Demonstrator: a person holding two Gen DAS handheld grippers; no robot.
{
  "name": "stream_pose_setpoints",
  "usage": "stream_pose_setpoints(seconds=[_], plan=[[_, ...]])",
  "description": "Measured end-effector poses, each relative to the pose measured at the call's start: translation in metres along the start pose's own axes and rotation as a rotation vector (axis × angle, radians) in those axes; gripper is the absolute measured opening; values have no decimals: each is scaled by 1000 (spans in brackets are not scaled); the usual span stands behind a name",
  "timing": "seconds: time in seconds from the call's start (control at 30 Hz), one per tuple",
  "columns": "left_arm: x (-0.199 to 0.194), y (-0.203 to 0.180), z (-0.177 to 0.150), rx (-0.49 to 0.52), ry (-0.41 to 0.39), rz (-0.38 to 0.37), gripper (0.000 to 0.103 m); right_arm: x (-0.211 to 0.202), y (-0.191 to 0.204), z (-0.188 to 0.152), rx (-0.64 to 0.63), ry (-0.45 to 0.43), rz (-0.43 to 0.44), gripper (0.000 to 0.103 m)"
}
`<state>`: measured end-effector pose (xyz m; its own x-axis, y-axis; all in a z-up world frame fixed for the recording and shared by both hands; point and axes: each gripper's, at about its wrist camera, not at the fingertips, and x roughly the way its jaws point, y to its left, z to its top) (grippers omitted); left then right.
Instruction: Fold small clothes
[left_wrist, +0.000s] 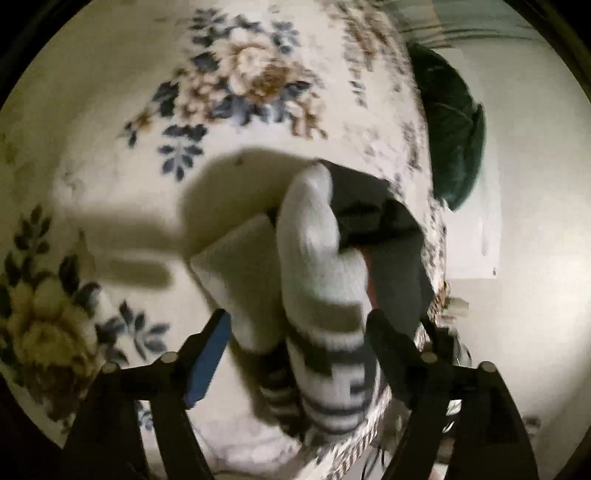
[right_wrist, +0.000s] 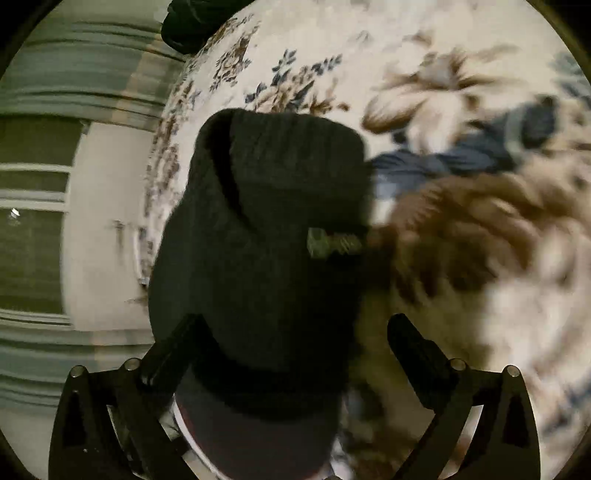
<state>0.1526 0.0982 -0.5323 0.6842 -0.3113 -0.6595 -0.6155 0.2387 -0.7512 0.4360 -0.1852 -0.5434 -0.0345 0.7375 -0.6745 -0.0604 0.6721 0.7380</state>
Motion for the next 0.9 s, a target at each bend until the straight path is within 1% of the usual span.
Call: stream_pose_setpoints(seconds=[0.07,0.17,0.2,0.23,0.3,0.4,0.43,0.47,0.5,0.53,0.57,0.6,0.67,0.73,0.77,0.8,0.83,0.9], plan=[[1,-5,-11,39,-1,-12,79,17,-8,17,10,30,65,102],[29,-10,-16,61,29,-34,79,40,-10,32,26,87,132,103],[43,-11,-16,65,33,-45,79,45,-10,35,27,101,135,103],[53,-13,-15,73,28,-27,81,51,-9,37,24,117,132,103],[68,-14,-13,78,8,-31,89,58,-6,39,18,135,132,103],[81,-21,-11,103,-30,-23,90,60,-8,40,34,136,143,103],[82,-26,-11,124,-48,-11,90,60,-6,39,28,124,131,100],[83,-28,-11,136,-56,-8,90,60,-6,38,23,108,108,85],[84,-33,-10,153,-63,1,88,58,-5,37,16,90,81,72],[84,-36,-7,172,-61,7,83,56,-5,34,16,71,55,48],[84,-40,-4,197,-55,15,83,53,-7,30,34,48,42,41],[84,-43,0,220,-44,23,82,48,-11,25,69,20,51,40],[86,-49,10,267,-7,23,82,34,-16,9,125,-35,63,36],[90,-60,25,372,71,35,82,14,-19,-19,164,-91,66,35],[94,-64,30,409,109,34,83,3,-23,-40,209,-119,75,35],[100,-72,37,468,168,46,82,-6,-27,-60,246,-139,82,35],[107,-82,45,540,233,47,82,-17,-31,-91,296,-167,85,35],[116,-96,54,641,298,52,82,-29,-42,-159,443,-196,120,35]])
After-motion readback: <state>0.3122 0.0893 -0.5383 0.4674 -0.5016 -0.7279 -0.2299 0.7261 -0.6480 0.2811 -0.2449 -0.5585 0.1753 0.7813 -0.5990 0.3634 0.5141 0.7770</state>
